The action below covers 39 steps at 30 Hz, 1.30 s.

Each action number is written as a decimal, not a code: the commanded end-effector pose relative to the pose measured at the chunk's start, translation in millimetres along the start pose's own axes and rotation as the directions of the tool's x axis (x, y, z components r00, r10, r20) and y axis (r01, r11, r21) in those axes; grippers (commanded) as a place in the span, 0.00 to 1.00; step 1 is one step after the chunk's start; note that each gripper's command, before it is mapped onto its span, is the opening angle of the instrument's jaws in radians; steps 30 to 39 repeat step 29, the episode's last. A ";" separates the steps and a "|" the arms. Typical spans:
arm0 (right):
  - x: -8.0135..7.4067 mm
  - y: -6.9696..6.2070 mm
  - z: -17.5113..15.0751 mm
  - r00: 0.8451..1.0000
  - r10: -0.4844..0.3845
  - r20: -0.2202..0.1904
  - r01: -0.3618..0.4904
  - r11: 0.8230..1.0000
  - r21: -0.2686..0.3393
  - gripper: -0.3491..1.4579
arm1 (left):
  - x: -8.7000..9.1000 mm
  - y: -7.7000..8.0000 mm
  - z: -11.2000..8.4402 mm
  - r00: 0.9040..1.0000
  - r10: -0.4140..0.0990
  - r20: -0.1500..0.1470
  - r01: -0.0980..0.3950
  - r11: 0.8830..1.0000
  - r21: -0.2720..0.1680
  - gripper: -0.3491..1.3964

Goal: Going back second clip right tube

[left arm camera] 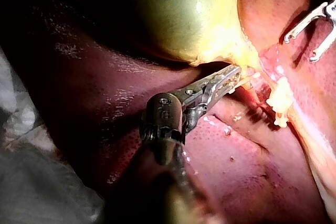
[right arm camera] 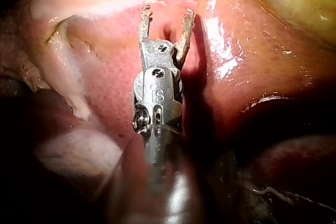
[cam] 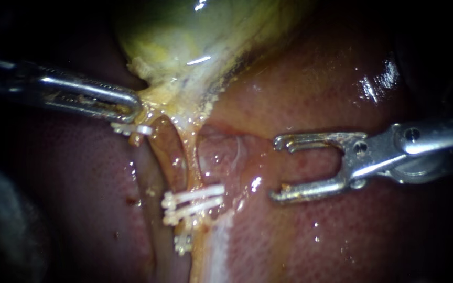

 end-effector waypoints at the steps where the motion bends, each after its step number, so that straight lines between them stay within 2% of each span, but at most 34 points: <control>1: 0.0 0.0 0.0 1.000 0.001 0.000 -0.001 1.000 0.000 0.47 | -0.3 0.0 0.4 1.000 0.002 -0.001 -0.002 1.000 0.005 0.00; 11: 0.2 0.1 -0.3 1.000 -0.002 0.000 0.002 1.000 0.001 0.47 | -1.7 -2.2 4.4 1.000 0.014 -0.001 -0.014 1.000 0.009 0.00; 17: 0.3 0.1 -0.5 1.000 -0.002 0.000 0.002 1.000 0.002 0.47 | -2.0 -2.7 5.9 1.000 0.017 0.008 -0.017 1.000 0.006 0.00; 39: 0.5 0.0 -0.7 1.000 -0.007 -0.001 0.007 1.000 0.003 0.47 | -2.0 -2.9 5.9 1.000 0.018 0.009 -0.018 1.000 0.004 0.00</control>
